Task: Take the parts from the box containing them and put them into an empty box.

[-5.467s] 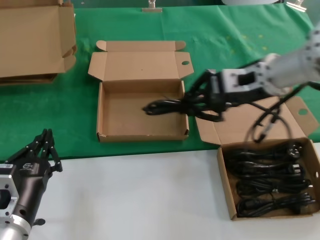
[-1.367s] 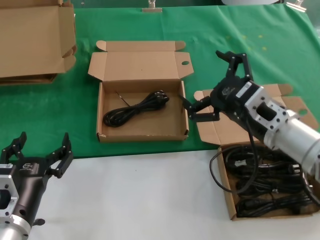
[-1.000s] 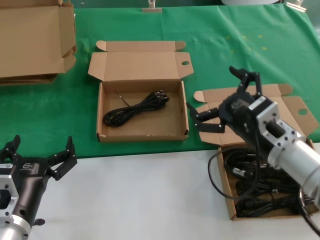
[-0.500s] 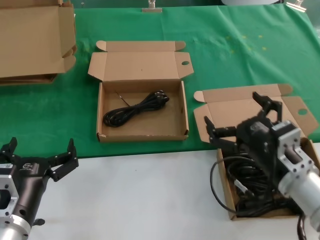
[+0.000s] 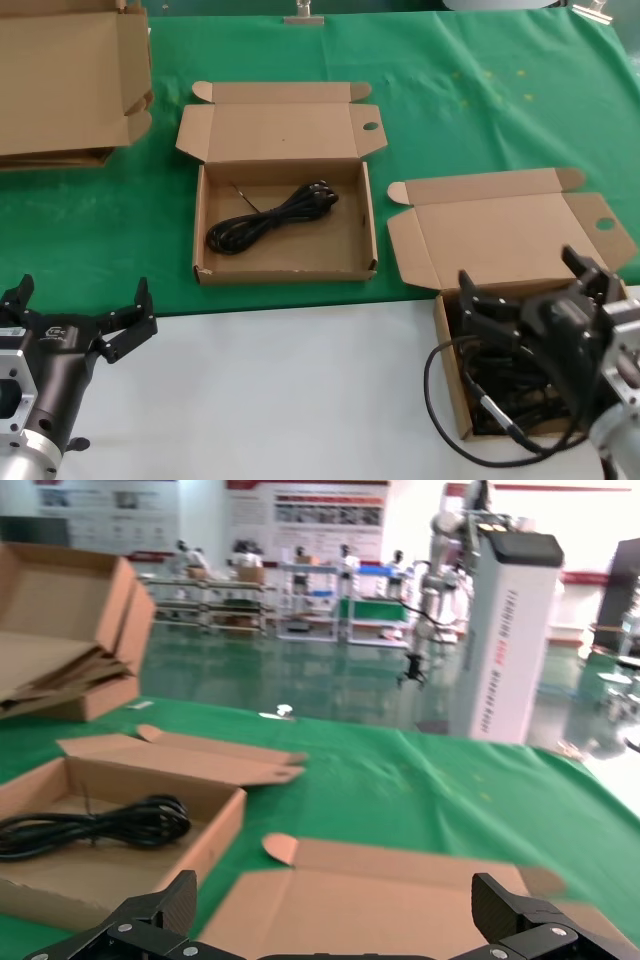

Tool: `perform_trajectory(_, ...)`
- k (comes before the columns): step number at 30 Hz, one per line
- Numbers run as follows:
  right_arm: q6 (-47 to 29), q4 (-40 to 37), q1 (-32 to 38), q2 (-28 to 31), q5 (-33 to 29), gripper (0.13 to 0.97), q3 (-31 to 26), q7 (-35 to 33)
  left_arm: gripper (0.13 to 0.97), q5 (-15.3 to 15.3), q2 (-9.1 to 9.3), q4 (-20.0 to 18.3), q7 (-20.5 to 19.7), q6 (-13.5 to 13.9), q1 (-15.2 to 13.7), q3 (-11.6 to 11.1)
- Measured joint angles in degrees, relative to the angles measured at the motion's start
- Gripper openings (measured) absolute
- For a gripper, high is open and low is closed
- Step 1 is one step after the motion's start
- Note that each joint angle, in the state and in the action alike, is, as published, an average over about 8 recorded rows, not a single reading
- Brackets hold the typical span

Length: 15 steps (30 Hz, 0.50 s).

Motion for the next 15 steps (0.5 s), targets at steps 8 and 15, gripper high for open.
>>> perform_trajectory(8,2.0,1.7,-4.8,-1.2,0.8,0.966,3.1,1.1,0.966,0.0,0.0,0.0,0.0,0.0,0.0,0.0)
perform_trajectory(15,2.2,1.9,-5.3,-1.4,0.9,0.966,3.5,1.2,0.966,0.0,0.0,0.0,0.0,0.0,0.0,0.0)
